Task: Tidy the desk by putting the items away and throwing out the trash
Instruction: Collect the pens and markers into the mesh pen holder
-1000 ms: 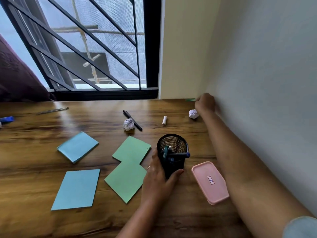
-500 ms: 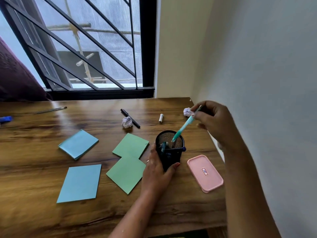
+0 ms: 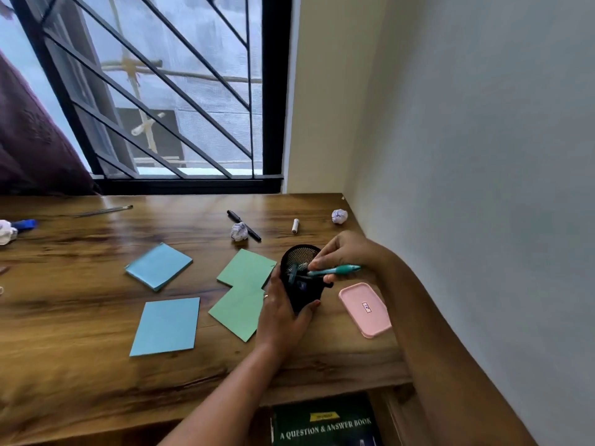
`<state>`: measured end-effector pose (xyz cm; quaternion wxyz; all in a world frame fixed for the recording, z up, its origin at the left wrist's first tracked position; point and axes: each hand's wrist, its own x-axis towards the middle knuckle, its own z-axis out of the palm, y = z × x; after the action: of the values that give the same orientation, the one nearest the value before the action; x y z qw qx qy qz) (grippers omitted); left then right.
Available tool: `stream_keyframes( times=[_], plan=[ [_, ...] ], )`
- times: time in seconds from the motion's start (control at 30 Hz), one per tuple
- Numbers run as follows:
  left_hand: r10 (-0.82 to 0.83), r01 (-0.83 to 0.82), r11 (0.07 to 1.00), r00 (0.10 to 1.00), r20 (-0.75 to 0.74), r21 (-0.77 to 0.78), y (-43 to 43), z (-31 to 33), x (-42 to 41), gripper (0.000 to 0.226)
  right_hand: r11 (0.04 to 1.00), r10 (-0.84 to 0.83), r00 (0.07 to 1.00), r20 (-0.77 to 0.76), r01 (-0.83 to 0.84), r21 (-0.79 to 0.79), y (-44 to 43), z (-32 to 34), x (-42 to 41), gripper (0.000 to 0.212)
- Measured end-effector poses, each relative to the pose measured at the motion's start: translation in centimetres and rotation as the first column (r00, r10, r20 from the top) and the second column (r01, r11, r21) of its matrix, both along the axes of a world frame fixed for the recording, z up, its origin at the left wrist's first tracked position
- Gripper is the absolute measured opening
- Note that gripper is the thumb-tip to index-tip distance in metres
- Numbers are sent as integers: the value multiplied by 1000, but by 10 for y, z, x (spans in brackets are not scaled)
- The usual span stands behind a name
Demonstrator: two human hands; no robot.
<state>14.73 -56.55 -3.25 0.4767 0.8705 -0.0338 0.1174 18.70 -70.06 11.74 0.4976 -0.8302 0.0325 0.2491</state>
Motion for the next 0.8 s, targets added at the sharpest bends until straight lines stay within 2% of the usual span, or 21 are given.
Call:
stream_keyframes(
  times=[0.1, 0.23, 0.33, 0.43, 0.47, 0.53, 0.63, 0.67, 0.73, 0.8],
  plan=[
    [-64, 59, 996, 994, 88, 68, 19, 12, -13, 91, 994, 53, 997, -65, -59, -92, 30, 5, -11, 23],
    [-135, 104, 981, 972, 192, 167, 64, 27, -36, 90, 960, 174, 983, -52, -181, -214, 82, 13, -25, 22],
    [-104, 77, 987, 974, 200, 141, 111, 29, -62, 90, 932, 251, 968, -18, -247, -264, 131, 19, -47, 23],
    [-53, 25, 990, 977, 208, 136, 166, 30, -93, 94, 895, 338, 941, 10, -318, -313, 186, 24, -75, 9],
    [-37, 8, 991, 976, 216, 135, 186, 31, -103, 94, 894, 350, 937, 16, -328, -305, 207, 27, -86, 12],
    [-12, -21, 991, 972, 236, 135, 232, 33, -127, 94, 908, 349, 936, 53, -323, -265, 253, 34, -110, 19],
    [4, -27, 992, 981, 191, 119, 310, 37, -165, 94, 947, 301, 944, 138, -279, -160, 317, 44, -147, 12],
    [21, -38, 995, 984, 175, 94, 341, 42, -178, 92, 958, 281, 946, 163, -266, -110, 340, 46, -158, 18],
    [103, -108, 994, 982, 157, 24, 399, 51, -201, 84, 975, 212, 960, 184, -221, 30, 381, 42, -176, 27],
    [172, -168, 985, 977, 129, -39, 456, 54, -229, 79, 964, 140, 979, 148, -169, 206, 425, 32, -198, 25]
  ],
)
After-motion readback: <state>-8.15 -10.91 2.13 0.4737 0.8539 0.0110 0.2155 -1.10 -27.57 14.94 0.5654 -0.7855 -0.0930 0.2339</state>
